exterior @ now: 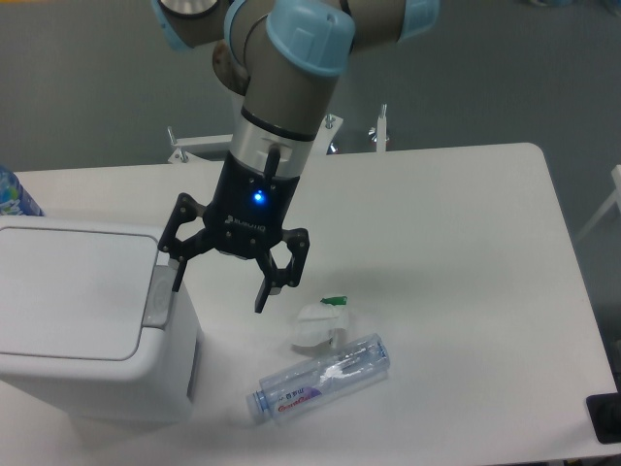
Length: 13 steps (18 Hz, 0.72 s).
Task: Open the trash can
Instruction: 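Lower the gripper onto the lid edge and push it open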
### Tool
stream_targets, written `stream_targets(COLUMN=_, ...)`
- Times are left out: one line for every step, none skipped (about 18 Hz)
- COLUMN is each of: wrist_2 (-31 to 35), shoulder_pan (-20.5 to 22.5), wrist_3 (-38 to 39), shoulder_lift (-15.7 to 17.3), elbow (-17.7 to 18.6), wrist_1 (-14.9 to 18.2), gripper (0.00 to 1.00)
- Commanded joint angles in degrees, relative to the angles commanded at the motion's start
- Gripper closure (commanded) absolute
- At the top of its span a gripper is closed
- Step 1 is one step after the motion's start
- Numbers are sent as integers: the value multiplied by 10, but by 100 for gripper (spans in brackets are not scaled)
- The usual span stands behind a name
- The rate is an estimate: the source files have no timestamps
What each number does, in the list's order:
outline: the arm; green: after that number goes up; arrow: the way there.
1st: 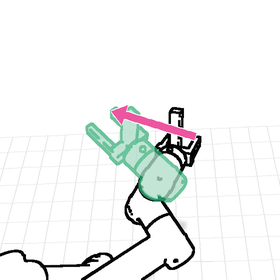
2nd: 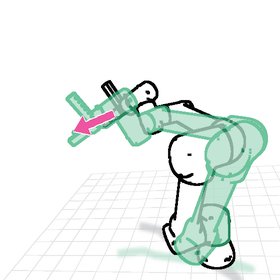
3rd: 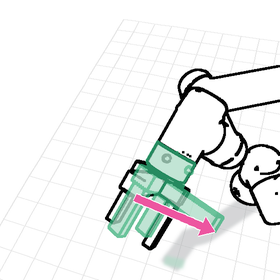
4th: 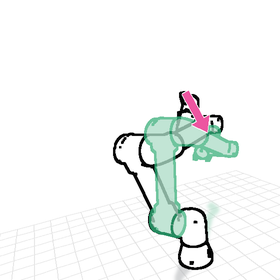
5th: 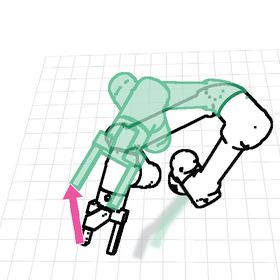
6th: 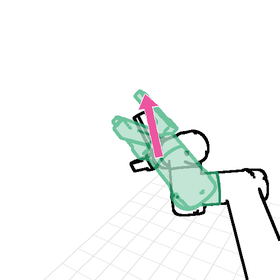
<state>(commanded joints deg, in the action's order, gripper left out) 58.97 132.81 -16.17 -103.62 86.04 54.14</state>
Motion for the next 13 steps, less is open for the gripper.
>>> stream_targets(wrist_2=0, shoulder_pan=-2, wrist_3=0, shoulder_lift=-2, elbow=0, wrist_1=0, gripper=0)
stream_targets(wrist_2=0, shoulder_pan=-4, wrist_3=0, shoulder_lift=-4, elbow=0, wrist_1=0, gripper=0)
stream_targets(wrist_2=0, shoulder_pan=-7, wrist_3=-1, shoulder_lift=-5, elbow=1, wrist_1=0, gripper=0)
stream_targets(wrist_2=0, shoulder_pan=-8, wrist_3=-2, shoulder_lift=-7, elbow=1, wrist_1=0, gripper=0)
stream_targets(wrist_2=0, shoulder_pan=-9, wrist_3=-2, shoulder_lift=-8, elbow=1, wrist_1=0, gripper=0)
stream_targets(wrist_2=0, shoulder_pan=-9, wrist_3=-4, shoulder_lift=-9, elbow=3, wrist_1=0, gripper=0)
stream_targets(wrist_2=0, shoulder_pan=-9, wrist_3=-4, shoulder_lift=-9, elbow=4, wrist_1=0, gripper=0)
stream_targets(wrist_2=0, shoulder_pan=-9, wrist_3=-4, shoulder_lift=-8, elbow=6, wrist_1=-1, gripper=0)
stream_targets(wrist_2=1, shoulder_pan=-9, wrist_3=-4, shoulder_lift=-8, elbow=7, wrist_1=-1, gripper=0)
stream_targets(wrist_2=1, shoulder_pan=-9, wrist_3=-4, shoulder_lift=-8, elbow=7, wrist_1=-2, gripper=0)
stream_targets(wrist_2=1, shoulder_pan=-9, wrist_3=-4, shoulder_lift=-8, elbow=7, wrist_1=-4, gripper=0)
stream_targets(wrist_2=1, shoulder_pan=-9, wrist_3=-4, shoulder_lift=-8, elbow=8, wrist_1=-4, gripper=0)
stream_targets(wrist_2=1, shoulder_pan=-9, wrist_3=-4, shoulder_lift=-8, elbow=8, wrist_1=-4, gripper=0)
